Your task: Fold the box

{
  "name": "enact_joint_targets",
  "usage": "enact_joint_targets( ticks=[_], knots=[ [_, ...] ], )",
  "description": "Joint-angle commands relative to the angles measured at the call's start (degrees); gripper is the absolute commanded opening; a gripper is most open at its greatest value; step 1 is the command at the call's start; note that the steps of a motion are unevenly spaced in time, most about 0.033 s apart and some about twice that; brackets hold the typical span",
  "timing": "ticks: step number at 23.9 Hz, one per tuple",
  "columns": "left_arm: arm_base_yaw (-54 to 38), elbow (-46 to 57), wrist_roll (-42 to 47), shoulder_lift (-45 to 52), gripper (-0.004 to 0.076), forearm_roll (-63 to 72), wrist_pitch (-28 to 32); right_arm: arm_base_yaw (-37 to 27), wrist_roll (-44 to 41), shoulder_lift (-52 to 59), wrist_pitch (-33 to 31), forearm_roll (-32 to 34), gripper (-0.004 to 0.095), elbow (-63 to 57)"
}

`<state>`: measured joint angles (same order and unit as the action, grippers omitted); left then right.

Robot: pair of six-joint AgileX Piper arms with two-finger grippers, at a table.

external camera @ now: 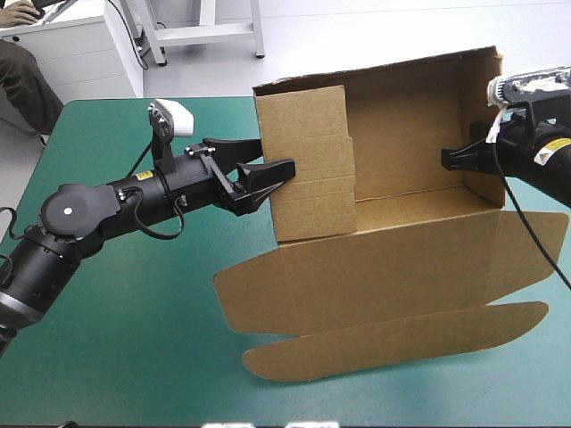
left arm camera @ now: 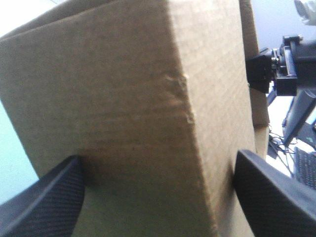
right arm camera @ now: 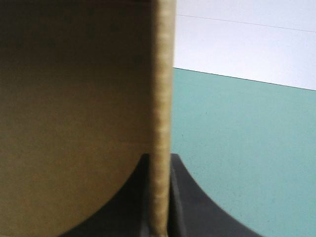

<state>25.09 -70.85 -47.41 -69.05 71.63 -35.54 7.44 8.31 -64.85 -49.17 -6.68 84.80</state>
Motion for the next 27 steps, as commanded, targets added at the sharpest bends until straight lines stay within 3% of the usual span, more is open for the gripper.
enact_joint_targets(
  ticks=[1,6,11,13,17,22,27],
  knots=[
    [2.6,-2.8,6.7,0.7,0.0548,-5.7,4.4,0.6,-3.1,0.2,6.2,-2.6,0.0002,1.6],
    [4.8,-5.7,15.5,-1.5,0.0475,-17.0,5.5,0.9,-4.9,-1.1,8.7,-3.4,0.0003,1.6],
    [6.8,-11.3,30.4,-6.3,0.0472,-32.7,5.2,0.9,-5.7,-2.4,9.5,-4.1,0.0002,1.6],
    [8.0,-16.5,44.0,-9.5,0.0451,-47.0,1.5,0.9,-6.0,-3.1,11.6,-4.2,0.0002,1.6],
    [10.8,-23.3,55.3,-12.5,0.0420,-61.4,-2.6,0.9,-6.4,-4.5,12.7,-4.0,0.0003,1.6],
    [11.2,-31.0,61.1,-17.0,0.0402,-68.3,-12.1,0.9,-6.4,-5.7,13.6,-4.0,0.0002,1.6],
    [14.6,-34.3,69.9,-19.6,0.0358,-81.5,-13.8,0.9,-6.4,-6.1,13.6,-4.1,0.0002,1.6]
  ],
)
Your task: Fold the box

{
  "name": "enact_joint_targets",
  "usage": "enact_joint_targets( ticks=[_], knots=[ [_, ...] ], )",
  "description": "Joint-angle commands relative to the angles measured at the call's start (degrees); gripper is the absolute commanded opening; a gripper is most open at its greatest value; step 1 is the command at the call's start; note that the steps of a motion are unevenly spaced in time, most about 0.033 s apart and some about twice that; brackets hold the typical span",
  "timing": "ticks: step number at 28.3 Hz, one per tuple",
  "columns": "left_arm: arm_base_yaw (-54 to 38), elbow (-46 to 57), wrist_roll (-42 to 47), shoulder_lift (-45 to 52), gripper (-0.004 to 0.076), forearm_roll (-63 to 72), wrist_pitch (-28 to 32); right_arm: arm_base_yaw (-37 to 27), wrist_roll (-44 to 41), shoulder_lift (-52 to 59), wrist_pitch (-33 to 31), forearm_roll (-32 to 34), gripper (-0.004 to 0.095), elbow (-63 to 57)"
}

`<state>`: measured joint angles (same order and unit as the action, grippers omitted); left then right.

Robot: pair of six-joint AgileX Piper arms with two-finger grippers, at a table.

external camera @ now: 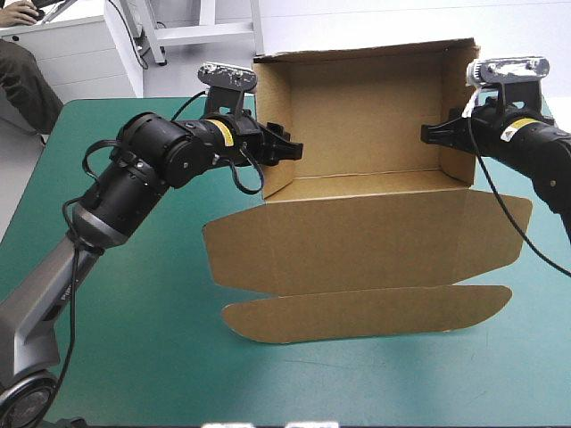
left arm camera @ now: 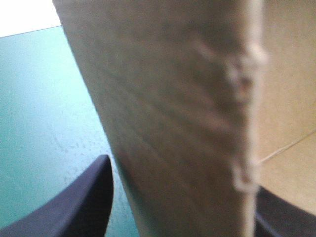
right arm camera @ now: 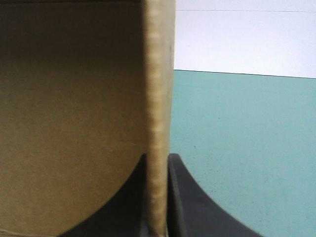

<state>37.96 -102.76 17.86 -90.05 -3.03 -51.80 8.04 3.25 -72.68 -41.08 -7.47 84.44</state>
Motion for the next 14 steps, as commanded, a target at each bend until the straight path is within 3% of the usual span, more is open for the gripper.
enact_joint_targets(
  ticks=[1,3,9,14],
  knots=[
    [2.3,-2.3,6.5,1.1,0.0330,-8.9,2.5,0.3,-1.3,1.6,5.5,-3.3,0.0002,2.0],
    [2.7,-2.3,7.8,0.7,0.0221,-10.1,2.8,0.3,-1.1,1.4,5.1,-3.6,0.0002,2.0],
    [2.7,-2.3,7.8,0.7,0.0008,-8.4,3.0,0.3,-1.1,0.5,3.1,-4.2,0.0002,2.0],
    [2.7,-2.3,7.8,0.6,-0.0008,-7.8,2.1,0.3,-1.0,-0.3,1.0,-6.8,0.0002,2.0]
  ],
)
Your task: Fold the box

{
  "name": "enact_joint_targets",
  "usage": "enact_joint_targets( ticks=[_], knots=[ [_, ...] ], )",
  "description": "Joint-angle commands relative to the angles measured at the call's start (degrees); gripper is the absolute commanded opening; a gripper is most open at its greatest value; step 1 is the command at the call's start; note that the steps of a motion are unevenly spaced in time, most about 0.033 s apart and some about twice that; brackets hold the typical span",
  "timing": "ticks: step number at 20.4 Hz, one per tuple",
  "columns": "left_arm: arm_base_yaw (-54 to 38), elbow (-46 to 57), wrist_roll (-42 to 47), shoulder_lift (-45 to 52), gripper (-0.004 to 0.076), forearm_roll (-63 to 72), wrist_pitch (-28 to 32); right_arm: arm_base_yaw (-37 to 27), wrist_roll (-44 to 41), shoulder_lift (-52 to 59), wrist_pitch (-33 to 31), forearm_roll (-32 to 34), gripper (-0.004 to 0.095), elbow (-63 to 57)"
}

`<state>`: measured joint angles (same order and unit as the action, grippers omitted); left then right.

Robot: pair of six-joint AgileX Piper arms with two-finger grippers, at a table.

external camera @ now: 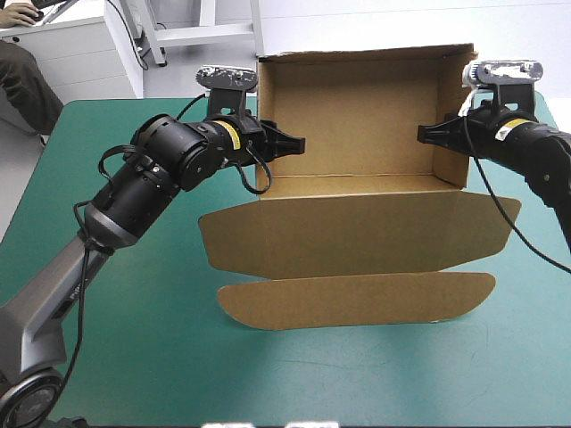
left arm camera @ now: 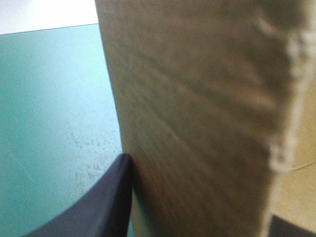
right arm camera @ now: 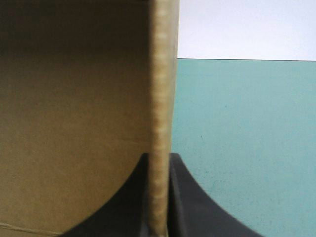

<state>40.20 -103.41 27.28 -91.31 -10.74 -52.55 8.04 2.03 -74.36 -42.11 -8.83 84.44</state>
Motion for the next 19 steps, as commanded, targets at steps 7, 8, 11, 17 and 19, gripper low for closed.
enact_joint_targets(
  ticks=[7,8,11,17,19],
  knots=[
    [0.5,-1.7,-4.8,-3.0,-0.0007,-3.7,-5.1,0.3,2.3,-4.4,-9.3,-5.3,0.0002,2.0],
    [0.5,-1.7,-4.9,-4.3,-0.0007,-3.7,-6.5,0.3,2.4,-5.7,-11.3,-5.2,0.0002,2.0],
    [-0.3,-1.7,-6.5,-6.8,-0.0007,-2.8,-6.9,0.3,3.2,-7.8,-13.9,-4.8,0.0002,2.0],
    [-4.8,-1.7,-10.3,-10.7,-0.0007,2.7,-9.1,0.3,3.9,-14.3,-16.5,-3.9,0.0002,2.1],
    [-6.0,-1.7,-10.8,-11.9,-0.0007,4.8,-9.2,0.3,4.1,-16.2,-16.9,-3.9,0.0002,2.1]
  ],
)
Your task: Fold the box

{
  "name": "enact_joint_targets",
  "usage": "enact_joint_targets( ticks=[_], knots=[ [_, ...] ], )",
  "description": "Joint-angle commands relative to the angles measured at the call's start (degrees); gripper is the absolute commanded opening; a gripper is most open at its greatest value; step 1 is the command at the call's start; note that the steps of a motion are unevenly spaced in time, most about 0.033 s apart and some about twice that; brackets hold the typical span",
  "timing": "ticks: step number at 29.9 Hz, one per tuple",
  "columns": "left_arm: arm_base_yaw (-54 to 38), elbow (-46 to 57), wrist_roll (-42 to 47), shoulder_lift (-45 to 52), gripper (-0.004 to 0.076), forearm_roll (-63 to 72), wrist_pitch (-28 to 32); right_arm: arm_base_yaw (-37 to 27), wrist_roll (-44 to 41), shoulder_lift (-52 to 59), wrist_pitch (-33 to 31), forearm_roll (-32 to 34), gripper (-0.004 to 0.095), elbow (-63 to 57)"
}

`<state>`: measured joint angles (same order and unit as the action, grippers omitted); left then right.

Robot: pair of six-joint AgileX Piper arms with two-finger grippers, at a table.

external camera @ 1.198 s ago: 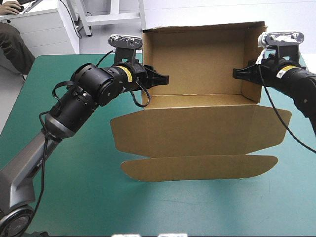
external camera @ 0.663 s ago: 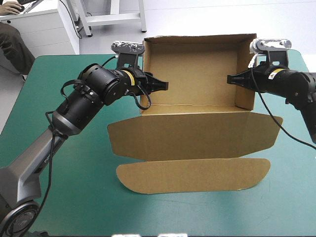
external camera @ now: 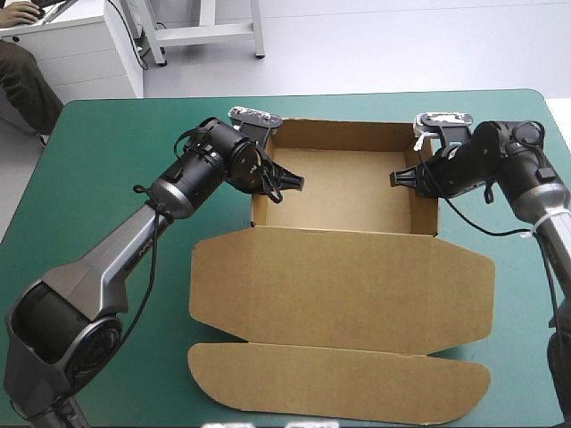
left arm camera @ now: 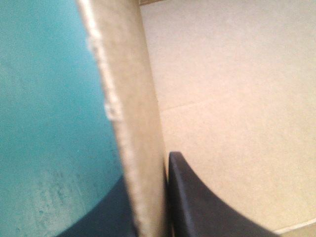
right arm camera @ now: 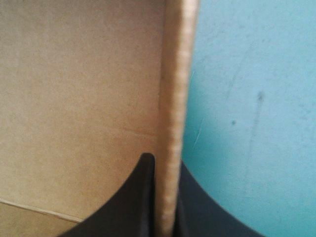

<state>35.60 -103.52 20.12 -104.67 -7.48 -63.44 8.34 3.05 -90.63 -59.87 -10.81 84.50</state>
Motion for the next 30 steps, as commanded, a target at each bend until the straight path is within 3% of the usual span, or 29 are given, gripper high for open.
enact_joint_targets(
  ticks=[1,14,26,30],
  knots=[
    [-1.8,-1.6,-3.8,0.9,-0.0007,2.1,1.5,0.0,3.4,-0.9,0.8,-2.0,0.0002,2.0],
    [-2.3,-1.6,-6.0,-7.6,-0.0007,7.0,1.0,1.4,3.4,-6.2,2.4,-1.2,0.0002,2.3],
    [-2.3,-1.6,-8.0,-8.2,-0.0004,7.5,-1.8,3.5,2.3,-12.0,-4.4,-0.7,0.0002,6.4],
    [-2.3,-1.6,-8.2,-8.2,0.0113,7.5,-2.9,3.5,2.3,-12.3,-4.4,0.9,0.0008,6.4]
  ],
)
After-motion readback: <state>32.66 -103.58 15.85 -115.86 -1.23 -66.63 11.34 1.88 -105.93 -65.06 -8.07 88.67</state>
